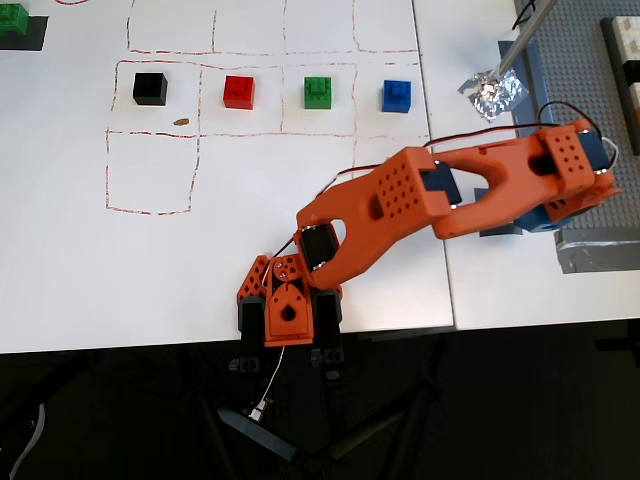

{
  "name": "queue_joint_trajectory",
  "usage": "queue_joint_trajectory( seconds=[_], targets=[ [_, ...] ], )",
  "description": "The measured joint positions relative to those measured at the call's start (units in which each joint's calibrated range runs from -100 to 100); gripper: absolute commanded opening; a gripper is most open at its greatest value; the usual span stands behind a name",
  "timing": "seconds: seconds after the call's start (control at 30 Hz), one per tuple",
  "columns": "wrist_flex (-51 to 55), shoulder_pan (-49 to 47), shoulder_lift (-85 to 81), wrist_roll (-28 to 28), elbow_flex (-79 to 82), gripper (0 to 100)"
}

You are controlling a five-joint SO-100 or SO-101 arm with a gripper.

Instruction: Grab the block and put it in the grey marker

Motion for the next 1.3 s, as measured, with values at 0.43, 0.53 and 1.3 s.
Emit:
queue_joint_trajectory(
  seconds=[0.43,0.53,1.3],
  targets=[
    [4.34,2.79,0.17,2.20,0.27,37],
    [6.43,2.59,0.09,2.34,0.27,41],
    [25.72,-11.57,-41.08,0.00,23.62,0]
  ],
)
